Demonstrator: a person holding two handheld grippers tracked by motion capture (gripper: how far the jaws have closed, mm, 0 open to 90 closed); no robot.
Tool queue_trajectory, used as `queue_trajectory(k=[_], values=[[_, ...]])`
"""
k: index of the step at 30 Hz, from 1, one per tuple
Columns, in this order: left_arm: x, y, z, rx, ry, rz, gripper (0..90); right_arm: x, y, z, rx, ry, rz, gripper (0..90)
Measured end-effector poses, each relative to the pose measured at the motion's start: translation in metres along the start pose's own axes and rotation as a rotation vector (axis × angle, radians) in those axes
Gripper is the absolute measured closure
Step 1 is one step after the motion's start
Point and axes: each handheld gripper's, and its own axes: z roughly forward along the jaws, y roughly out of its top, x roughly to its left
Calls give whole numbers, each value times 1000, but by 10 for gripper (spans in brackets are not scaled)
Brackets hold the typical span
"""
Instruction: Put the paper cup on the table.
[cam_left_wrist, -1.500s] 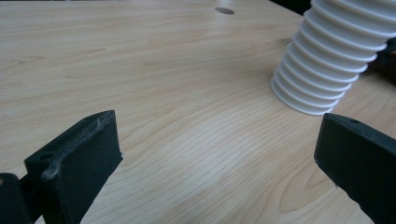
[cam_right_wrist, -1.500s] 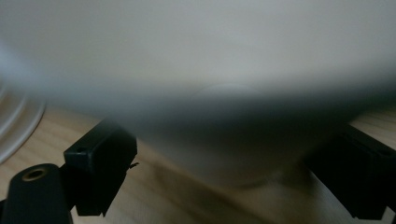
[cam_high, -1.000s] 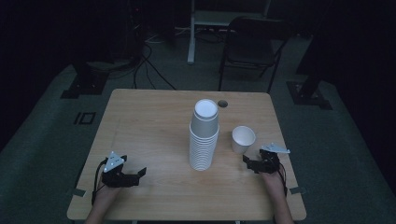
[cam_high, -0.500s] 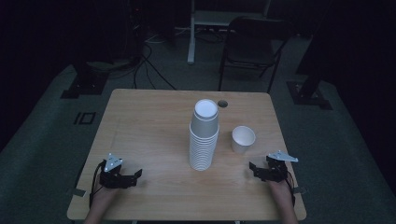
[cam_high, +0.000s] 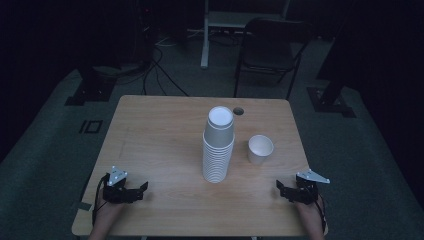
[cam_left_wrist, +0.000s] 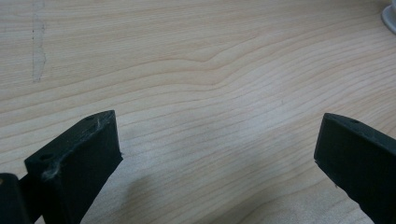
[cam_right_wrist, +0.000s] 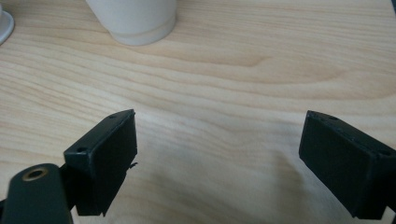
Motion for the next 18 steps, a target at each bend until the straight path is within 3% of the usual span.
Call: queue_trajectory(k=[6,18], values=[[1,-2,0,0,11,-8,7,1,-6,-5,11,-40,11,111],[4,-5,0,31,112,-44,7,-1,-13,-11,36,-149,66,113]])
